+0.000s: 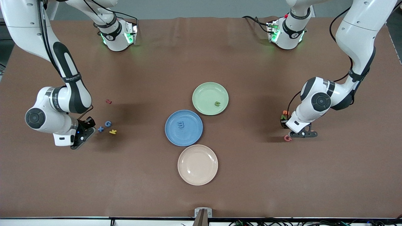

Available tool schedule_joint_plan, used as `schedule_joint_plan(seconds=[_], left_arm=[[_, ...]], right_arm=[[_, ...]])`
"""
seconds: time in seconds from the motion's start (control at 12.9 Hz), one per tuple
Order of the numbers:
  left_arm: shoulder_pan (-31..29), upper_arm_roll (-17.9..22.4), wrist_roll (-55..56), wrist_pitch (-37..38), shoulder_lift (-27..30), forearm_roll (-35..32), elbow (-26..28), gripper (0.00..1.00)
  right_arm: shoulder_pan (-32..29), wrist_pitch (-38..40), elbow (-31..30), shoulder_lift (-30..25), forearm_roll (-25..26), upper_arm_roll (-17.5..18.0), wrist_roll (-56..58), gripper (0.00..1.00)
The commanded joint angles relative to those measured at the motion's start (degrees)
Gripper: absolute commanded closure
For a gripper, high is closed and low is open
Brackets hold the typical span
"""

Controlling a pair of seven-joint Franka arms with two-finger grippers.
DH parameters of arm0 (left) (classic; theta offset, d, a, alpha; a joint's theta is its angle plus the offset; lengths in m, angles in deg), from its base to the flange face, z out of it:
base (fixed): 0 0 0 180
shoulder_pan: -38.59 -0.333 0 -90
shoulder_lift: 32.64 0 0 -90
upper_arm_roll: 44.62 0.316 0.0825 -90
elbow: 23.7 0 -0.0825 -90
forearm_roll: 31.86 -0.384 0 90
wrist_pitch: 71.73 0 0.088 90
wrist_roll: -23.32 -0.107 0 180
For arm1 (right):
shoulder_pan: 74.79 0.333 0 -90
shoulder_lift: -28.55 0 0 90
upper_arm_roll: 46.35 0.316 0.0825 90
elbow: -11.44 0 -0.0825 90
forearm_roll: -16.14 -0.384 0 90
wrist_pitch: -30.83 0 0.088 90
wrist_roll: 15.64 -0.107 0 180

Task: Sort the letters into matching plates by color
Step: 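Grasp the blue g with the right gripper, green N with the left gripper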

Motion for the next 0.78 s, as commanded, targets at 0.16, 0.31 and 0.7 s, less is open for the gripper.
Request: schedule_joint_plan(seconds=[0.16, 0.31, 0.7], left_arm=[[-0.89, -1.99, -0.18, 3.67, 4.47, -0.89, -3.23, 1.0], [-0.71, -4.27, 0.52, 9.82, 4.13, -0.1, -8.76, 1.0], [0.0, -9.72, 4.03, 16.53, 3.94, 4.46, -13.62, 1.0]], right_arm=[[8.72, 8.19, 3.71, -1.82, 0.49, 0.41, -18.95, 0.77], [13.64, 8.11, 4.32, -1.56, -0.56, 0.58, -30.64, 0.77], [25.59, 7.5, 8.53, 0.81, -8.82, 0.85, -56.4, 0.77]])
